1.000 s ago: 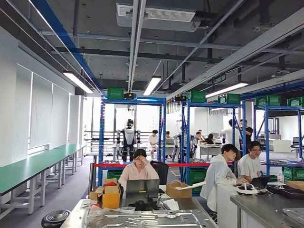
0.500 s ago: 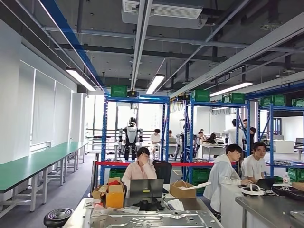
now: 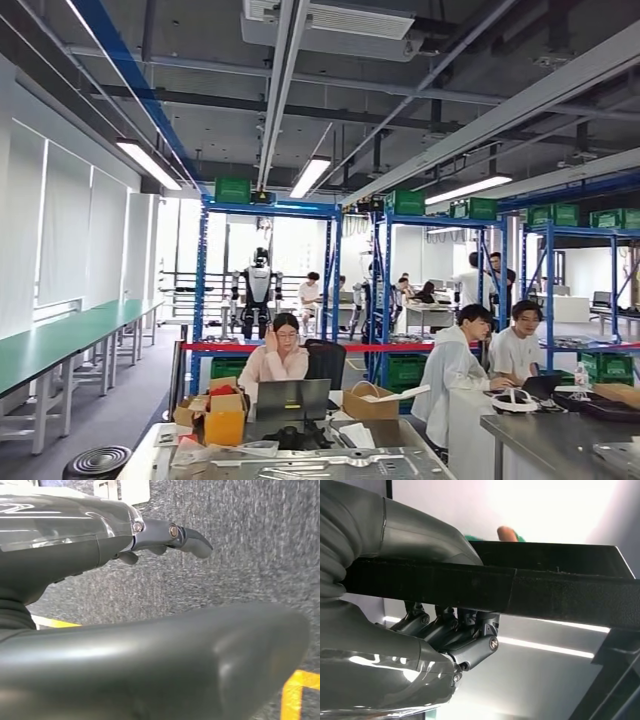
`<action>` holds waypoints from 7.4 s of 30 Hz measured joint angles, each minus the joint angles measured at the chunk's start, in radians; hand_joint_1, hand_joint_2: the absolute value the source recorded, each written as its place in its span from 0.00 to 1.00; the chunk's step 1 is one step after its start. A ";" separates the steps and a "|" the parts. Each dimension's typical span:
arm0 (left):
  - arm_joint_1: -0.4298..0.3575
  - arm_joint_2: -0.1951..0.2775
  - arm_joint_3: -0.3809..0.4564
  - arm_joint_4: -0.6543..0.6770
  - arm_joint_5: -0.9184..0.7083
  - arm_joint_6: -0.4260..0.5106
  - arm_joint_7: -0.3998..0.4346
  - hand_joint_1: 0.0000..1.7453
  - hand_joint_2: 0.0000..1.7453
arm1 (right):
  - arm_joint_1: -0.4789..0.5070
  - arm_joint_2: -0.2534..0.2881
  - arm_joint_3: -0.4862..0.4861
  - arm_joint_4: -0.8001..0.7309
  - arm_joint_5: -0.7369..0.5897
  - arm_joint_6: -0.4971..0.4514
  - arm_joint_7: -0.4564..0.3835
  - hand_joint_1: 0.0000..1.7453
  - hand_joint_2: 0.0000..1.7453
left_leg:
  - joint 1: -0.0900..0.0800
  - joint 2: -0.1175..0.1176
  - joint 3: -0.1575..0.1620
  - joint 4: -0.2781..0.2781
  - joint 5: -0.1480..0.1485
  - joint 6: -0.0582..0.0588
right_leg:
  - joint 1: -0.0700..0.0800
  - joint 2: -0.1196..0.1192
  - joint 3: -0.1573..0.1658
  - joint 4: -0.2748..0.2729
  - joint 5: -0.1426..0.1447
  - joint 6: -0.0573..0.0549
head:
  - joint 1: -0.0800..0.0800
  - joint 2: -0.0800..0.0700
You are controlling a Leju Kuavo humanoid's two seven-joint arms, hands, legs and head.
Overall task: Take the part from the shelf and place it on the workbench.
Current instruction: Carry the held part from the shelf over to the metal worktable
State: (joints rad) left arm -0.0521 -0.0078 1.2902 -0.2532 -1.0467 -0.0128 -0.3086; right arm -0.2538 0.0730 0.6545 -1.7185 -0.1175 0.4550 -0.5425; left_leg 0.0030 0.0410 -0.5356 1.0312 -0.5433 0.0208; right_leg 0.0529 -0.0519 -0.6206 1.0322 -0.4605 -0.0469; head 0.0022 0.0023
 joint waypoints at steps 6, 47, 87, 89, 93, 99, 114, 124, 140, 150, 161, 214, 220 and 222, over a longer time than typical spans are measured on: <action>-0.002 0.003 0.002 0.000 -0.001 0.001 -0.002 0.00 1.00 | -0.001 0.010 -0.002 0.000 0.027 -0.012 0.000 1.00 1.00 | 0.004 -0.029 -0.075 0.161 -0.085 -0.022 | -0.020 0.029 0.041 -0.043 -0.003 -0.001 | 0.000 0.000; -0.004 0.017 0.016 0.000 -0.019 -0.001 -0.010 0.00 1.00 | 0.028 0.003 0.000 -0.026 0.034 -0.006 -0.018 1.00 1.00 | 0.007 -0.037 -0.074 0.012 0.060 -0.010 | -0.040 0.065 0.079 -0.015 -0.070 0.041 | -0.001 0.000; -0.007 0.018 0.017 0.000 -0.028 -0.008 -0.014 0.00 1.00 | 0.011 -0.014 0.000 -0.025 0.036 -0.007 -0.002 1.00 1.00 | 0.019 -0.046 -0.028 0.020 0.006 0.007 | -0.053 0.057 -0.085 0.219 -0.097 0.072 | -0.003 0.000; -0.007 0.015 0.017 0.000 -0.030 -0.008 -0.014 0.00 1.00 | 0.010 -0.015 0.000 -0.025 0.035 -0.007 -0.002 1.00 1.00 | 0.020 -0.048 -0.007 0.017 -0.010 0.001 | -0.046 0.057 -0.045 0.098 -0.016 0.060 | -0.003 0.000; -0.009 0.011 0.017 0.000 -0.031 -0.009 -0.014 0.00 1.00 | 0.008 -0.016 0.000 -0.025 0.034 -0.008 -0.001 1.00 1.00 | 0.023 -0.046 0.001 0.002 -0.020 -0.018 | -0.036 0.056 -0.015 0.016 -0.012 0.036 | -0.004 0.001; -0.009 0.010 0.017 0.000 -0.033 -0.008 -0.016 0.00 1.00 | 0.007 -0.014 0.000 -0.025 0.035 -0.010 0.000 1.00 1.00 | 0.021 -0.044 -0.132 0.225 -0.092 -0.034 | -0.044 0.053 0.040 -0.028 -0.035 0.017 | -0.004 0.000; -0.013 0.010 0.022 0.000 -0.037 -0.007 -0.013 0.00 1.00 | 0.000 -0.021 0.001 -0.014 0.062 -0.035 0.011 1.00 1.00 | 0.014 -0.038 -0.092 0.034 0.040 0.014 | -0.046 0.041 -0.008 0.217 -0.208 0.073 | -0.005 0.000; -0.009 0.008 0.024 0.000 -0.043 -0.007 -0.015 0.00 1.00 | 0.005 -0.026 0.000 -0.005 0.031 -0.027 0.010 1.00 1.00 | 0.018 -0.058 -0.026 0.012 -0.008 -0.018 | -0.035 0.052 -0.001 0.006 -0.027 0.035 | -0.006 0.001; -0.006 0.012 0.026 0.000 -0.054 -0.007 -0.018 0.00 1.00 | 0.016 -0.026 -0.003 -0.015 0.031 -0.029 0.002 1.00 1.00 | 0.020 -0.045 -0.094 0.030 0.052 -0.015 | -0.046 0.053 0.114 -0.021 -0.115 0.062 | -0.007 0.000; -0.007 0.007 0.026 0.000 -0.065 0.002 -0.021 0.00 1.00 | 0.041 -0.045 -0.009 -0.038 0.041 -0.027 -0.015 1.00 1.00 | 0.018 -0.052 -0.018 0.023 -0.008 0.001 | -0.039 0.054 -0.040 0.096 -0.032 0.055 | -0.007 0.000; -0.007 0.007 0.028 0.000 -0.066 0.002 -0.021 0.00 1.00 | 0.036 -0.049 -0.009 -0.060 0.062 -0.025 -0.037 1.00 1.00 | 0.018 -0.049 -0.144 0.241 -0.093 -0.035 | -0.040 0.050 0.064 -0.046 -0.040 0.018 | -0.007 0.000; -0.018 0.002 0.031 0.000 -0.084 0.001 -0.022 0.00 1.00 | 0.049 -0.038 -0.049 -0.043 0.071 -0.026 -0.043 1.00 1.00 | 0.017 -0.033 -0.013 0.010 -0.004 -0.013 | -0.027 0.042 -0.001 0.016 -0.018 0.033 | -0.011 0.001; -0.019 0.003 0.030 0.000 -0.090 -0.001 -0.030 0.00 1.00 | 0.044 -0.032 -0.089 -0.074 0.079 -0.059 -0.063 1.00 1.00 | 0.015 -0.034 -0.071 0.140 -0.071 -0.033 | -0.038 0.045 0.052 -0.041 -0.025 0.014 | -0.011 0.000; -0.016 0.004 0.030 0.000 -0.093 -0.001 -0.030 0.00 1.00 | 0.044 -0.030 -0.113 -0.092 0.078 -0.064 -0.066 1.00 1.00 | 0.016 -0.034 -0.146 0.250 -0.091 -0.039 | -0.038 0.047 0.066 -0.041 -0.037 0.010 | -0.011 0.000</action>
State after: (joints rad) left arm -0.0678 -0.0043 1.3203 -0.2533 -1.1393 -0.0140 -0.3385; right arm -0.2098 0.0431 0.5419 -1.8105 -0.0396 0.3910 -0.6084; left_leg 0.0193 0.0066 -0.6817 1.2807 -0.6340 -0.0186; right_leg 0.0149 -0.0050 -0.5550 0.9913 -0.4972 -0.0365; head -0.0092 0.0023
